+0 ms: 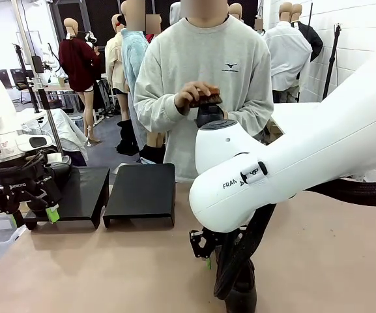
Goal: Organize the shoes by placing them on the stand.
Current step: Pick up one Shoe and place it in the middle of the table, then place the Shoe from the middle of the table onto the Shoes Stand.
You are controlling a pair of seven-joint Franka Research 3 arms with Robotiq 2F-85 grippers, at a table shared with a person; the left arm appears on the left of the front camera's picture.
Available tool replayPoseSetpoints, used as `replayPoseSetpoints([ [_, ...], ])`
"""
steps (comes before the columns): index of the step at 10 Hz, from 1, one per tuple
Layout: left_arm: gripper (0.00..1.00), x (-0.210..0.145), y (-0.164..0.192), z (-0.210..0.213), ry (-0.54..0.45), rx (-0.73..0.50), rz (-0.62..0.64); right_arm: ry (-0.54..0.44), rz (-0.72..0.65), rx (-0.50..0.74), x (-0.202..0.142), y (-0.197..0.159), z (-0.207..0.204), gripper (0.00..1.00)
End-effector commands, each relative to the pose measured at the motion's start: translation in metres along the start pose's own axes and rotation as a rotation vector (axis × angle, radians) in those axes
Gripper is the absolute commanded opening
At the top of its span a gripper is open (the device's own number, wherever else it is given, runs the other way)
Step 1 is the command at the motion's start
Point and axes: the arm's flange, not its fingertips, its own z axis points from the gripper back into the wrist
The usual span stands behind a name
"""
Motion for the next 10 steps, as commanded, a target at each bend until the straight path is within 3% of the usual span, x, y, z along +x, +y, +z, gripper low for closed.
replayPoseSetpoints([
  [1,1.0,0.0,0.002,-0.001,-0.008,-0.002,-0.002,-0.032,0.009,0.037,-0.003,-0.003,0.011,1.0],
  [3,1.0,0.0,0.002,-0.001,-0.008,-0.002,-0.002,-0.054,-0.007,0.049,-0.009,-0.005,0.021,1.0],
  [6,1.0,0.0,0.002,-0.001,-0.008,-0.002,-0.002,0.002,-0.001,0.069,-0.013,0.0,0.024,1.0],
  [7,1.0,0.0,0.002,-0.001,-0.008,-0.002,-0.002,-0.048,-0.012,0.035,-0.006,0.002,0.025,1.0],
  [10,1.0,0.0,0.002,-0.001,-0.008,-0.002,-0.002,-0.048,-0.012,0.035,-0.006,0.002,0.025,1.0],
])
